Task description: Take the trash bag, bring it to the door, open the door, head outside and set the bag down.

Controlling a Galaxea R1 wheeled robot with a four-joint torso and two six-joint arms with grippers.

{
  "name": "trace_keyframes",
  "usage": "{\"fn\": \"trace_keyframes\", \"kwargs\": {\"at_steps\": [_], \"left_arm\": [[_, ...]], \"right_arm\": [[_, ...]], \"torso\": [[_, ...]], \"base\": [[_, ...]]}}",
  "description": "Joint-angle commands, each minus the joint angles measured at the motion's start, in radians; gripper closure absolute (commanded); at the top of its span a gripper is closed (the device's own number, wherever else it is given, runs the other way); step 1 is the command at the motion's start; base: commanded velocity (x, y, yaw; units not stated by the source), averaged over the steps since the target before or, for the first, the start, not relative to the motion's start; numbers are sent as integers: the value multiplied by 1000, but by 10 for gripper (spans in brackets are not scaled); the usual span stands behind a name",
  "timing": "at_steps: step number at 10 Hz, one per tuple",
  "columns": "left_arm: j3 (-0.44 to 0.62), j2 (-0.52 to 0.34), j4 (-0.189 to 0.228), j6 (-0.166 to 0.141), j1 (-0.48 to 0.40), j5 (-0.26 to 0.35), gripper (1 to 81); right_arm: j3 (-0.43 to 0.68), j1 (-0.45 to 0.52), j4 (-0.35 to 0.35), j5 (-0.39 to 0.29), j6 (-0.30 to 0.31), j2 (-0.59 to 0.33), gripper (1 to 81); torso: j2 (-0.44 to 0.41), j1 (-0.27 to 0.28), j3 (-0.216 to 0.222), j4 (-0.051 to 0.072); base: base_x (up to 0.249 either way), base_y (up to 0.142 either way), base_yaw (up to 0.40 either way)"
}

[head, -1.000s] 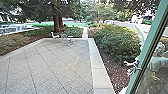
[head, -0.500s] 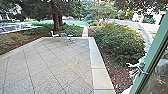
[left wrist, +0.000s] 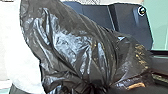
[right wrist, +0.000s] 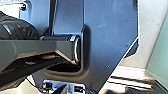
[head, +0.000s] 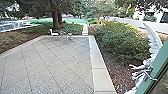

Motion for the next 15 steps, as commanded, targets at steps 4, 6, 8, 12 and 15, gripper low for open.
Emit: {"fn": "trace_keyframes", "kwargs": {"at_steps": [4, 6, 8, 12, 15], "left_arm": [[6, 2, -3, 4, -25, 78, 811], [6, 2, -3, 4, -23, 78, 811], [6, 2, -3, 4, -25, 78, 811], [6, 2, -5, 4, -23, 78, 811], [6, 2, -3, 4, -25, 80, 811]], "right_arm": [[3, 29, -3, -62, -2, -2, 10], [4, 29, -1, -62, -1, -3, 10], [4, 29, -1, -62, -1, -2, 10], [3, 30, -1, -62, -1, -2, 10], [4, 29, -1, -62, -1, -2, 10]], "torso": [[1, 1, 0, 0], [1, 2, 0, 0], [2, 1, 0, 0], [0, -2, 0, 0], [0, -2, 0, 0]], "base": [[121, 0, 0], [125, 0, 0], [133, 0, 0], [146, 0, 0], [106, 0, 0]]}}
